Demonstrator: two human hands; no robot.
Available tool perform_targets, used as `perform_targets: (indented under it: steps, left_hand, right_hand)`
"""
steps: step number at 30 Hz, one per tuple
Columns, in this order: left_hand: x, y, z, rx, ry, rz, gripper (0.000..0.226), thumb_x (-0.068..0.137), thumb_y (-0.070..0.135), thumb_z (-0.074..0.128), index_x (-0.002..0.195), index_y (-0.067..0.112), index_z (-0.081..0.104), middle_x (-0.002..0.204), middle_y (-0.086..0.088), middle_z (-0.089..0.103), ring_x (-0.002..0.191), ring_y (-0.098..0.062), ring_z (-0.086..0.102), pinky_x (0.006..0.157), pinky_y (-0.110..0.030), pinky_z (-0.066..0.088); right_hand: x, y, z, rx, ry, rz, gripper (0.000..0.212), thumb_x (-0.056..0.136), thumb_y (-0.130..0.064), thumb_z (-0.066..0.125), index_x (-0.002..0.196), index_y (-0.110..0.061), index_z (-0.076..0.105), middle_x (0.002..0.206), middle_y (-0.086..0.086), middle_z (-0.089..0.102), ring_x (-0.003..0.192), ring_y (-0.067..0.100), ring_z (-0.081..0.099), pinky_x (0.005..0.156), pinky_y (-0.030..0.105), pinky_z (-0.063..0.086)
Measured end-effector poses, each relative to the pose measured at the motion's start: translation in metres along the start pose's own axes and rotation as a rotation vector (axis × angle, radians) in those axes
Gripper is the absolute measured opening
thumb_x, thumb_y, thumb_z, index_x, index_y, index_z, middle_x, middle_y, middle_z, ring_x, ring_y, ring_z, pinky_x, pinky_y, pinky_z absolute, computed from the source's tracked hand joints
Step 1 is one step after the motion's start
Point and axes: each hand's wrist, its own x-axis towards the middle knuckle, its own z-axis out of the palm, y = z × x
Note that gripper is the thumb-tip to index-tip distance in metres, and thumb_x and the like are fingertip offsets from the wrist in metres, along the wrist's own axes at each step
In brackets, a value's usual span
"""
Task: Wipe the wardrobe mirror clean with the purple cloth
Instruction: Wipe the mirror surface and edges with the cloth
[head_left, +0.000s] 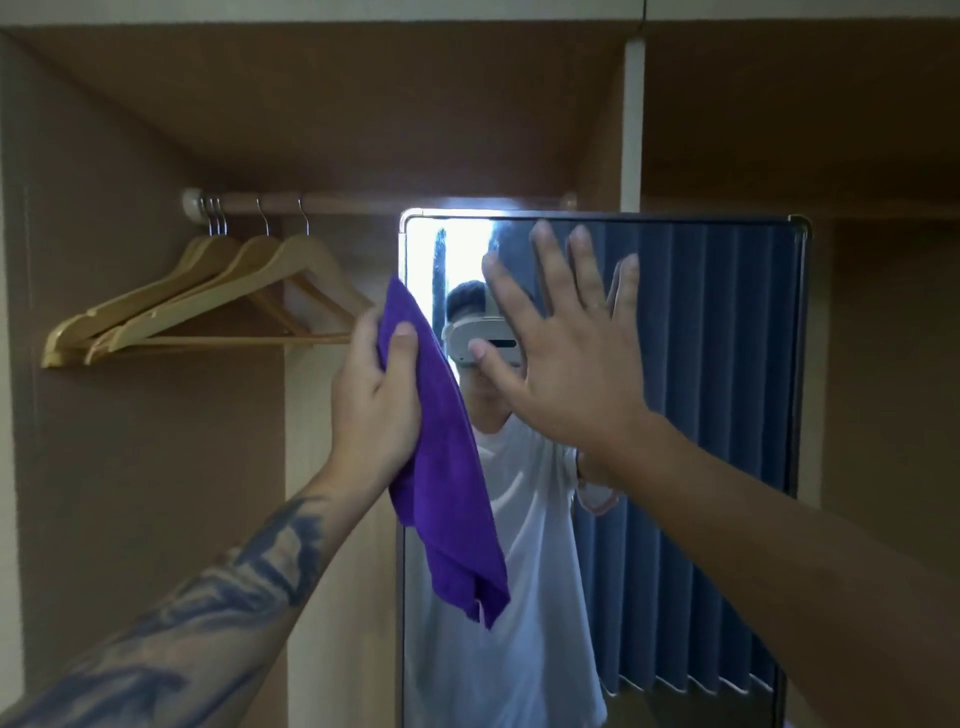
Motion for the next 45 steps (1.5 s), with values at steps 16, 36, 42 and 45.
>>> perform_targets:
  steps: [16, 36, 42, 45]
  left_hand:
    - [0.112, 0.035, 0.011, 0.287, -0.118, 0.317, 0.035, 0.105, 0.033, 0.047, 0.133, 0.021, 0.063, 0.119, 0.005, 0.069, 0.109, -0.008, 0.063, 0.102, -0.036, 0.049]
    - [0.089, 0.026, 0.009, 0.168, 0.029, 0.15, 0.029, 0.109, 0.042, 0.04, 0.12, 0.025, 0.061, 0.105, 0.01, 0.067, 0.098, -0.006, 0.065, 0.093, -0.033, 0.052]
    - [0.111, 0.029, 0.021, 0.165, 0.012, 0.221, 0.027, 0.106, 0.038, 0.046, 0.104, 0.02, 0.066, 0.085, 0.009, 0.067, 0.077, -0.004, 0.062, 0.078, -0.029, 0.05]
    - [0.093, 0.015, 0.017, 0.049, 0.008, 0.119, 0.031, 0.107, 0.043, 0.048, 0.115, 0.019, 0.065, 0.099, 0.004, 0.071, 0.088, -0.009, 0.068, 0.081, -0.031, 0.055]
  right_hand:
    - [-0.02, 0.004, 0.028, -0.053, 0.091, -0.034, 0.068, 0.103, -0.067, 0.029, 0.164, -0.036, 0.021, 0.173, 0.009, 0.008, 0.16, 0.034, 0.002, 0.123, 0.067, 0.007]
    - [-0.021, 0.006, 0.028, -0.058, 0.089, -0.039, 0.07, 0.103, -0.068, 0.03, 0.164, -0.037, 0.016, 0.173, 0.008, 0.006, 0.16, 0.032, 0.001, 0.123, 0.067, 0.008]
    - [-0.022, 0.008, 0.027, -0.047, 0.094, -0.05, 0.069, 0.103, -0.065, 0.03, 0.164, -0.036, 0.019, 0.173, 0.009, 0.01, 0.16, 0.034, 0.005, 0.124, 0.066, 0.009]
    - [-0.021, 0.007, 0.028, -0.047, 0.102, -0.048, 0.069, 0.103, -0.066, 0.03, 0.163, -0.035, 0.021, 0.173, 0.01, 0.011, 0.16, 0.034, 0.006, 0.123, 0.066, 0.009]
